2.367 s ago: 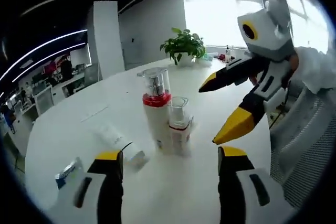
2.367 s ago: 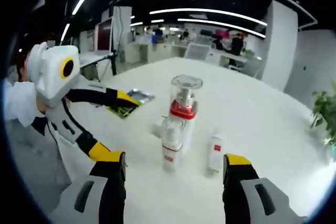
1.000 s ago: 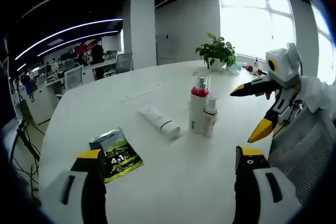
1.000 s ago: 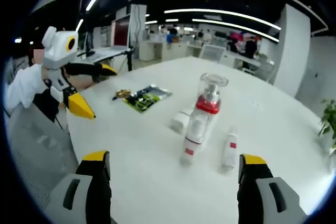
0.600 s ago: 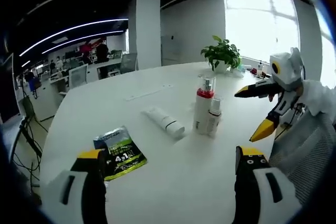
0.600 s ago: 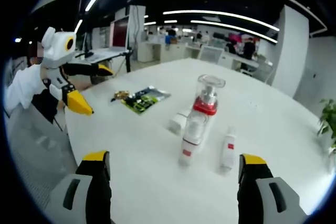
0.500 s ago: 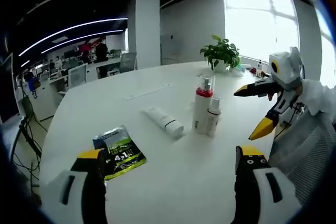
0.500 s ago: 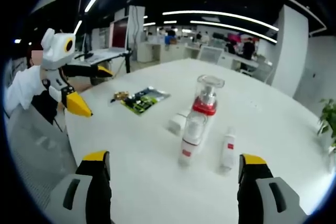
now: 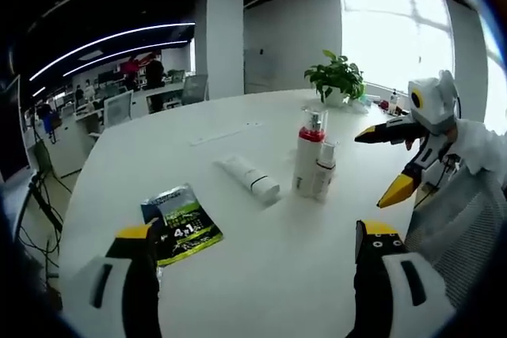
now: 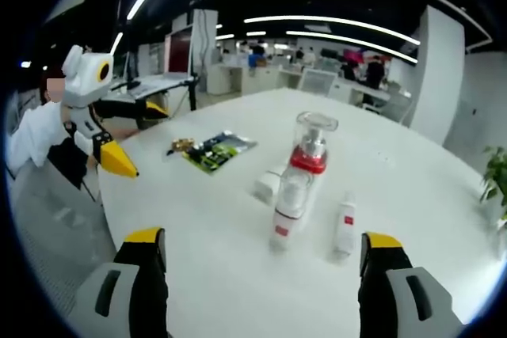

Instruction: Arrange the skincare products in the storage area until every visible bottle or jar stands upright without overlapping.

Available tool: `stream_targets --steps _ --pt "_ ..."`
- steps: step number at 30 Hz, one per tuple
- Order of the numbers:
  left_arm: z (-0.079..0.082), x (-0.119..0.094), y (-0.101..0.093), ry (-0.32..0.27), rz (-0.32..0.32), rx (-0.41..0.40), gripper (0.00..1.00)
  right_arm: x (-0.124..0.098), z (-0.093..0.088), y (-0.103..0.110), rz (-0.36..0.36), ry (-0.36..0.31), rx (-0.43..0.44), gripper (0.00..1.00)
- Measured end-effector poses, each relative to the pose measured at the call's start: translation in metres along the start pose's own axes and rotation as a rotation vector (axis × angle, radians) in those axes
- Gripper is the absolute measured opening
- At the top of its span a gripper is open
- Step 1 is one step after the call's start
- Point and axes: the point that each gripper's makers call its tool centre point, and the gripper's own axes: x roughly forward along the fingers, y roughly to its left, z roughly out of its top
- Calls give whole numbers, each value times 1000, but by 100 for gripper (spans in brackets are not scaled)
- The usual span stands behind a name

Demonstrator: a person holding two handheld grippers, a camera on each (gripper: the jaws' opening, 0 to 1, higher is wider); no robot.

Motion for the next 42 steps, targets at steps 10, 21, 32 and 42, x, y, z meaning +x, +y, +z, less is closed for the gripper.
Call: stream_targets --steps 10,21,32,42 --pt "0 -2 0 4 -9 10 99 2 -8 1 7 30 -3 100" --pt "7 -7 6 -27 7 -11 99 5 -11 -17 16 73 -25 96" --pt "10 -7 6 -37 2 -10 99 8 -32 -60 -28 149 -71 82" --pt "12 -7 9 -52 3 -25 99 25 -46 -84 -42 186 -47 70"
